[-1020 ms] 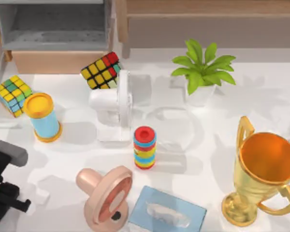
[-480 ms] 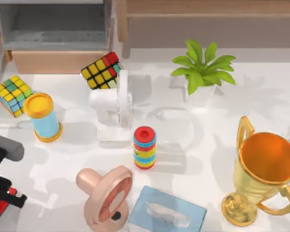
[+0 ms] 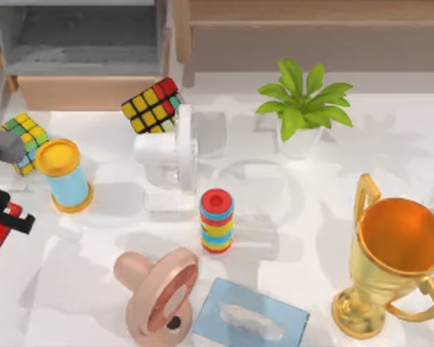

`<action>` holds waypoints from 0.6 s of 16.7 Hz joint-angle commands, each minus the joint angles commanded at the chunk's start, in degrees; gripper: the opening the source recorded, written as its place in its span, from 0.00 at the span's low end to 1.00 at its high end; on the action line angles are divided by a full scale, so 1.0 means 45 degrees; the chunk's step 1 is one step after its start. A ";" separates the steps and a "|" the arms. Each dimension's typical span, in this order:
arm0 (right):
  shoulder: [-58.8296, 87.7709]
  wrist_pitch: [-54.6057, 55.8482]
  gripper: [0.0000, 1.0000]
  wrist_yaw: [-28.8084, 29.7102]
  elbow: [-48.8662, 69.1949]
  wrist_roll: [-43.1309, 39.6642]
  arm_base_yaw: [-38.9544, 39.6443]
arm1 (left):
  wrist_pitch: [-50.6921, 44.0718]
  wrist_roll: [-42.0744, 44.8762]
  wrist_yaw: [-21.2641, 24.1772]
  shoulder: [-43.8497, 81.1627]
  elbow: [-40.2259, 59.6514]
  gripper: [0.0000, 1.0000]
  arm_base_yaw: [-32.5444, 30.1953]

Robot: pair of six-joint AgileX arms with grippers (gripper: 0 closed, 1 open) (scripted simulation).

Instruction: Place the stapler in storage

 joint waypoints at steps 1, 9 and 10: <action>0.0000 0.0000 1.00 0.0000 0.0000 0.0000 0.0000 | -0.0142 -0.0025 0.0018 0.0296 0.0809 0.00 0.0065; 0.0000 0.0000 1.00 0.0000 0.0000 0.0000 0.0000 | -0.1638 -0.0205 0.0226 0.3792 0.8284 0.00 0.0940; 0.0000 0.0000 1.00 0.0000 0.0000 0.0000 0.0000 | -0.1836 -0.0216 0.0256 0.4291 0.9186 0.00 0.1099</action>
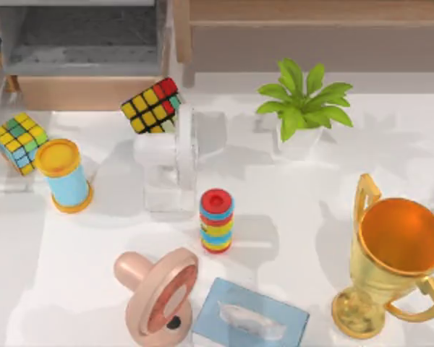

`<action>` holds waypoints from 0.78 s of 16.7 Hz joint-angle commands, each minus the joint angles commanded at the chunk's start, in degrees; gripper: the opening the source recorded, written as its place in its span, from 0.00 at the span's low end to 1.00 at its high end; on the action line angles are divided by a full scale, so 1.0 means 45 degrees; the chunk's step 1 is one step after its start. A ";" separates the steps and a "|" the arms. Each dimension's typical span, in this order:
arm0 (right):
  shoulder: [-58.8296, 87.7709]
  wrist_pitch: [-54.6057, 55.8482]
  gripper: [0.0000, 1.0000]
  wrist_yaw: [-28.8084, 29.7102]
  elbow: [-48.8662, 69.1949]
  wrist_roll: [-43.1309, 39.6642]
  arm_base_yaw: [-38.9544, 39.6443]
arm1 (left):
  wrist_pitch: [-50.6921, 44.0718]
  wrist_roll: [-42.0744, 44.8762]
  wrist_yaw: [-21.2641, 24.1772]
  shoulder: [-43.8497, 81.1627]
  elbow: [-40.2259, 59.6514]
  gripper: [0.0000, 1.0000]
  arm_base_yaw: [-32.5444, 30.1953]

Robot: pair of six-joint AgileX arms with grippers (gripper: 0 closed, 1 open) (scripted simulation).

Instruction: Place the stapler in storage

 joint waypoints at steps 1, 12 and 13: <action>0.0000 0.0000 1.00 0.0000 0.0000 0.0000 0.0000 | -0.0198 -0.0006 0.0028 0.0508 0.0866 0.00 0.0170; 0.0000 0.0000 1.00 0.0000 0.0000 0.0000 0.0000 | -0.2291 0.0288 0.0195 0.6268 0.7508 0.00 0.2519; 0.0000 0.0000 1.00 0.0000 0.0000 0.0000 0.0000 | -0.2450 0.0336 0.0211 0.6767 0.7834 0.00 0.2720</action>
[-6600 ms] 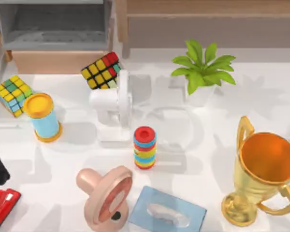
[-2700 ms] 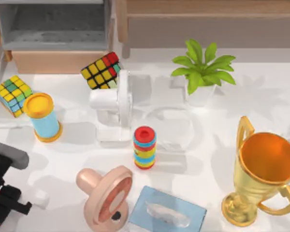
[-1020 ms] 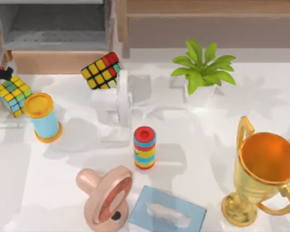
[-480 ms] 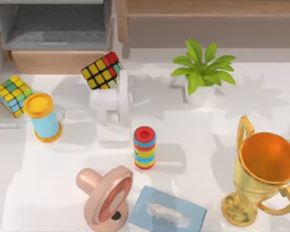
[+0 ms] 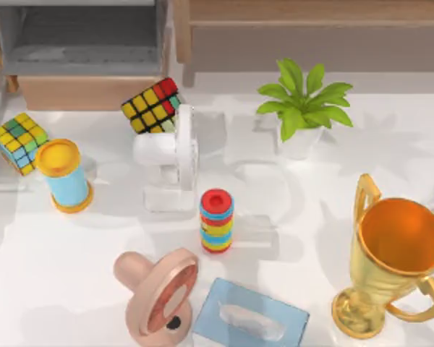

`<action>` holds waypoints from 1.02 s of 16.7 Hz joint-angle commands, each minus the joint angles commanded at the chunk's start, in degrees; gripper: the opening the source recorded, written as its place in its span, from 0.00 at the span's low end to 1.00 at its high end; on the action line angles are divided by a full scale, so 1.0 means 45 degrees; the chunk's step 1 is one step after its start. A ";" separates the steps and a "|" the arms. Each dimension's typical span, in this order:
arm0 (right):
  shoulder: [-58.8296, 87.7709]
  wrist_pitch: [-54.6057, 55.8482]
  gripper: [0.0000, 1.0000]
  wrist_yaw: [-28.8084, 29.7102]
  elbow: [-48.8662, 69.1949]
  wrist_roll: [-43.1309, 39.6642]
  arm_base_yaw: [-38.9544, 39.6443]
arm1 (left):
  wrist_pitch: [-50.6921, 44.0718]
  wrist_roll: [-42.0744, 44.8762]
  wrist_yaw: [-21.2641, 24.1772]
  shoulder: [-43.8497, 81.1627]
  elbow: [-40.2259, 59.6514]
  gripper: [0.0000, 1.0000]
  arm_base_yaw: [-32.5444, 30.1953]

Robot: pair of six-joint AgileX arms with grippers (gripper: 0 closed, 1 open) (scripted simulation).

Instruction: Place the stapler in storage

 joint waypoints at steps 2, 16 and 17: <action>0.0000 0.0000 1.00 0.0000 0.0000 0.0000 0.0000 | -0.0309 0.0103 0.0034 0.0958 0.0522 0.00 0.0344; 0.0000 0.0000 1.00 0.0000 0.0000 0.0000 0.0000 | -0.1412 0.0463 0.0076 0.3078 0.1258 0.00 0.0772; 0.0000 0.0000 1.00 0.0000 0.0000 0.0000 0.0000 | -0.1307 0.0459 0.0096 0.3062 0.1176 0.00 0.0785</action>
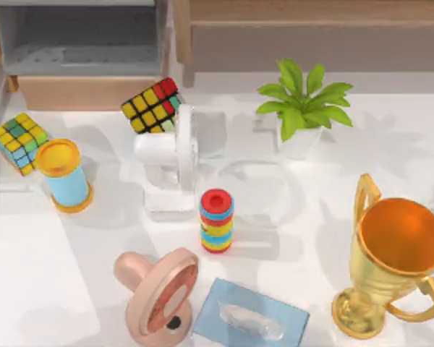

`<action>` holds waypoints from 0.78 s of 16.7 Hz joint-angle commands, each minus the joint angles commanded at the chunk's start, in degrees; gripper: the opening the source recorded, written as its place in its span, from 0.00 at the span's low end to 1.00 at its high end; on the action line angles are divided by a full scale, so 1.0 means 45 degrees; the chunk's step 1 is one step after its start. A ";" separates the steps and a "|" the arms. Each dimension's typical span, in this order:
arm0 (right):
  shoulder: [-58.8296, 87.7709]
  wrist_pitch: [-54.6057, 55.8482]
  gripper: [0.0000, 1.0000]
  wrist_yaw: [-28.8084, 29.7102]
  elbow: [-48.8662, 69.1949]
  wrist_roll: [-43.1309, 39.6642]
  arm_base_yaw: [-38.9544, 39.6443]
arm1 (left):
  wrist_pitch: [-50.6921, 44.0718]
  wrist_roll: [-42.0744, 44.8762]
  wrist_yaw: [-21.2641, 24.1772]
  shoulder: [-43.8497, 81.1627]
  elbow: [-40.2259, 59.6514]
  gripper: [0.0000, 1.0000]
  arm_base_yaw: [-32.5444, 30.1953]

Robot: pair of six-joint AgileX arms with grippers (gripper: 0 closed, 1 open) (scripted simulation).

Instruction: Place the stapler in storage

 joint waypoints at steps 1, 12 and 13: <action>0.0000 0.0000 1.00 0.0000 0.0000 0.0000 0.0000 | 0.0159 -0.0003 0.0018 -0.0008 -0.0133 0.00 0.0021; 0.0000 0.0000 1.00 0.0000 0.0000 0.0000 0.0000 | 0.0348 -0.0014 -0.0021 0.0021 -0.0398 0.45 0.0051; 0.0000 0.0000 1.00 0.0000 0.0000 0.0000 0.0000 | 0.0348 -0.0014 -0.0021 0.0021 -0.0398 0.53 0.0051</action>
